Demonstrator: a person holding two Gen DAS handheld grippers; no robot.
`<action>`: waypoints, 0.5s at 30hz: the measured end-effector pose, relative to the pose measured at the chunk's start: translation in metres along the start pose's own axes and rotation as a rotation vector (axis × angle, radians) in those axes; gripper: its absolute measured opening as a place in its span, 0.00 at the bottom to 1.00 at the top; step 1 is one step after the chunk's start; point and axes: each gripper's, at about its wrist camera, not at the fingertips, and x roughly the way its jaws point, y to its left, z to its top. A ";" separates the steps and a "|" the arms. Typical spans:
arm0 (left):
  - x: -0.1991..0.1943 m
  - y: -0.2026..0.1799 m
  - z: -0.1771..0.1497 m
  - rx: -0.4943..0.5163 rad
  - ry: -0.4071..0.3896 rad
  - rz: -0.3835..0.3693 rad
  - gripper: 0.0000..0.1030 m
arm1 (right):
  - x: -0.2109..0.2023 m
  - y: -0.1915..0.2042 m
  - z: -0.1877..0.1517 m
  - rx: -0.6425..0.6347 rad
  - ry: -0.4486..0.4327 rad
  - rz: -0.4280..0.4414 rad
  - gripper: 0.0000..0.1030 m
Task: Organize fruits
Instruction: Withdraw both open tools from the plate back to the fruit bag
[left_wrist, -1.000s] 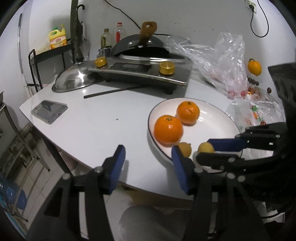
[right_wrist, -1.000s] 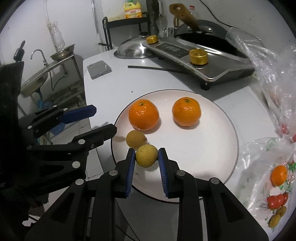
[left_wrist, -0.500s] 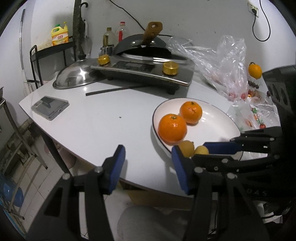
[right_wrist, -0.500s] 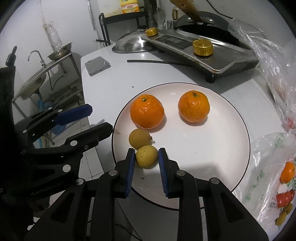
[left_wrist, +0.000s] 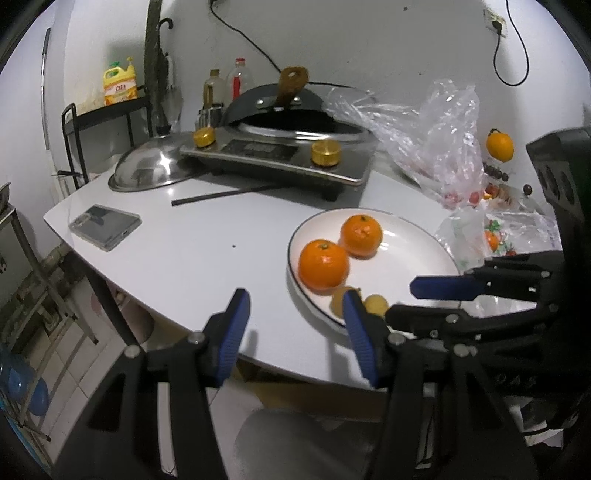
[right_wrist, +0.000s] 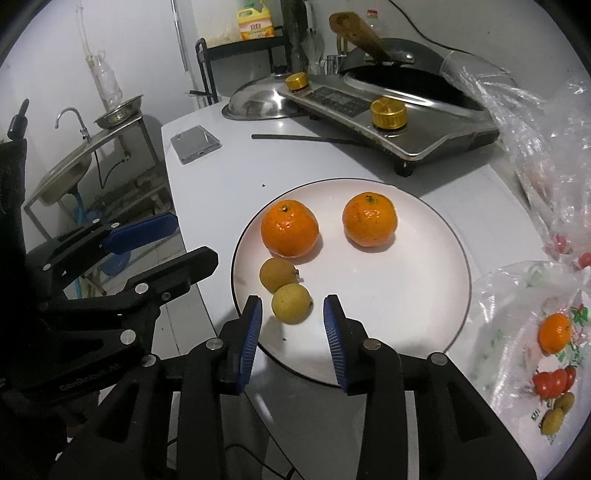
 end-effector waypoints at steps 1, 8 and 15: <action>-0.002 -0.002 0.000 0.003 -0.002 0.001 0.52 | -0.003 0.000 -0.001 0.001 -0.004 -0.002 0.36; -0.017 -0.014 0.001 0.021 -0.015 0.005 0.52 | -0.025 -0.004 -0.008 0.009 -0.037 -0.017 0.36; -0.030 -0.032 0.001 0.049 -0.024 0.003 0.52 | -0.044 -0.007 -0.017 0.017 -0.067 -0.031 0.37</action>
